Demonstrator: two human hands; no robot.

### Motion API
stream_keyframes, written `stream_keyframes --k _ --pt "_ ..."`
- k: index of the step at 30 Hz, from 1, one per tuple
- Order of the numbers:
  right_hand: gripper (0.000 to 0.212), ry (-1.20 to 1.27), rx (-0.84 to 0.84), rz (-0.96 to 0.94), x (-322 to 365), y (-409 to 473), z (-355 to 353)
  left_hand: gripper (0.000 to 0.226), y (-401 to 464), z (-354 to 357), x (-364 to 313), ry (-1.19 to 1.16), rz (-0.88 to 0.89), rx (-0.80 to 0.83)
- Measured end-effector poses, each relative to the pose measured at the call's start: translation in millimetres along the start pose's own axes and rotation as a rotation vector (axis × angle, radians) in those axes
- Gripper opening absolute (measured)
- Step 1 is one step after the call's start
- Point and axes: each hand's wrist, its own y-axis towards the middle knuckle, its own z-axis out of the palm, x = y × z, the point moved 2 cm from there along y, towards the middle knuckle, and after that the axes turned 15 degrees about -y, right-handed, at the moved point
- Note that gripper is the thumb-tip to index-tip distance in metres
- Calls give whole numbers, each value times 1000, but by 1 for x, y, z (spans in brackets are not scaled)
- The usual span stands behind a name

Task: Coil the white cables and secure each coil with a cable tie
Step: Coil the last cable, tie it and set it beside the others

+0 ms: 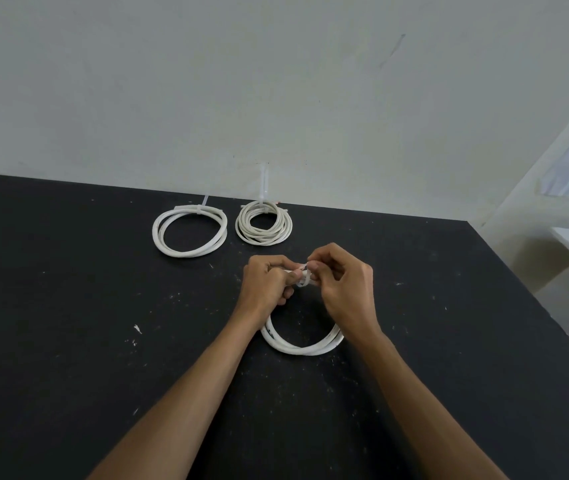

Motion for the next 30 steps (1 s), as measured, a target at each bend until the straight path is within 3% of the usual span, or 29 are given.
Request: stream_keyframes --k 8,23,30 --pt "19 -45 48 -51 -1 7 -4 18 -1 0 0 6 0 7" --pt "15 -260 -14 -341 -1 15 -8 20 -4 0 -3 -51 -14 42" --pt "18 -243 -96 -329 0 14 -12 18 1 5 -9 16 44 114"
